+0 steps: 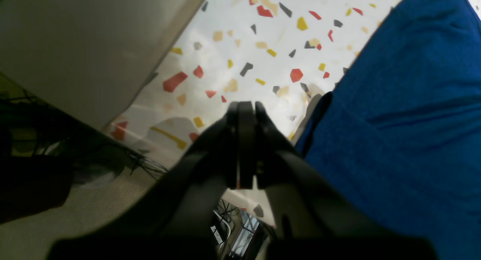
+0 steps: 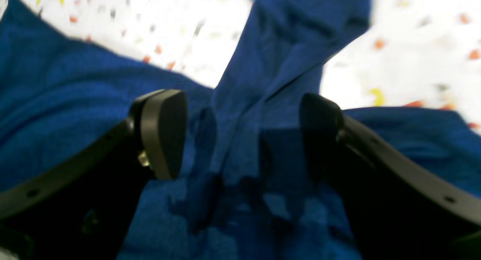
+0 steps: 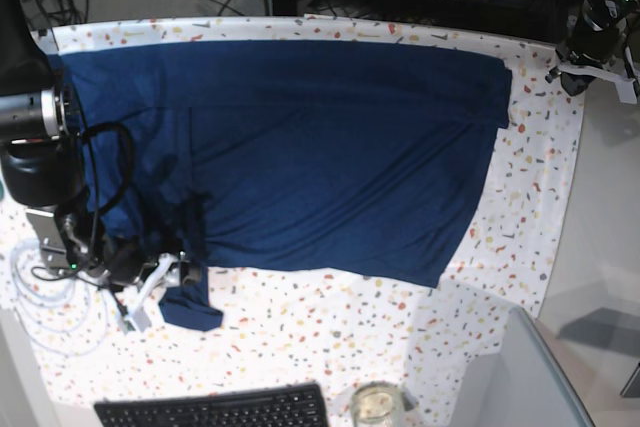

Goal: Layout the t-shirt on the table in an organized manner, then fold the t-shirt properly
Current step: 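Move the right gripper to the shirt's sleeve end and grasp it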

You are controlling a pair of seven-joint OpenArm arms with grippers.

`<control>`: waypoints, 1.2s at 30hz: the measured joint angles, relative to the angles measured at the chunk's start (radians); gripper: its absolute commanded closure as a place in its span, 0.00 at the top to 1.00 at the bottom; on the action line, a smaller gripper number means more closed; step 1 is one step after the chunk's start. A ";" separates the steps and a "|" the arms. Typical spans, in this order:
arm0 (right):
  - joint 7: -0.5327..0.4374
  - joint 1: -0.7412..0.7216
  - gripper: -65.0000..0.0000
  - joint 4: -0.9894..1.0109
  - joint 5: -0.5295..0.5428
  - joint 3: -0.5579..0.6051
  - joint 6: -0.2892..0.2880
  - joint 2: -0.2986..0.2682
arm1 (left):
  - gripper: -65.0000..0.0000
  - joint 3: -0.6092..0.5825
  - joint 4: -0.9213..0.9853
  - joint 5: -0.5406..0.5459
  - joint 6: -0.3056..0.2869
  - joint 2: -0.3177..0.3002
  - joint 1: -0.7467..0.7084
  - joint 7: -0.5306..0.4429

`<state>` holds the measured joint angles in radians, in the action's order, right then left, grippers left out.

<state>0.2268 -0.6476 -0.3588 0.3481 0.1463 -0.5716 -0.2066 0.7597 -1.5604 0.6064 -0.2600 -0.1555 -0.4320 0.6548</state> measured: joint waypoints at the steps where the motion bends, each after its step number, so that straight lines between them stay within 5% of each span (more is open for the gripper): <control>1: 0.000 0.004 0.67 0.000 0.002 0.002 0.016 0.000 | 0.00 0.000 0.000 0.000 0.000 0.000 0.002 0.000; 3: -0.017 0.009 0.67 -0.001 -0.001 0.005 0.059 -0.002 | 0.00 0.000 0.001 0.000 0.001 0.000 0.002 0.000; 14: -0.082 0.042 0.66 -0.005 0.003 0.005 0.060 -0.010 | 0.00 0.000 0.005 -0.001 0.000 0.000 0.000 0.000; 20: -0.085 0.042 0.34 -0.003 0.003 0.005 0.060 -0.009 | 0.00 -0.004 0.006 -0.001 0.000 0.000 -0.001 0.000; 26: -0.084 0.042 0.18 -0.003 0.003 0.005 0.060 -0.009 | 0.00 -0.003 0.006 -0.001 0.000 0.000 -0.001 0.000; 28: -0.084 0.042 0.03 -0.003 0.003 0.005 0.060 -0.009 | 0.00 -0.002 0.006 -0.001 0.000 0.000 -0.001 0.000; 36: -0.057 0.042 0.00 -0.006 0.008 0.002 0.059 -0.009 | 0.00 -0.002 0.006 -0.004 0.000 0.000 -0.001 0.000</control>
<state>0.1699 -0.6056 -0.3645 0.3565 0.1478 -0.5125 -0.2157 0.7578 -1.5547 0.6025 -0.2596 -0.1555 -0.4328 0.6552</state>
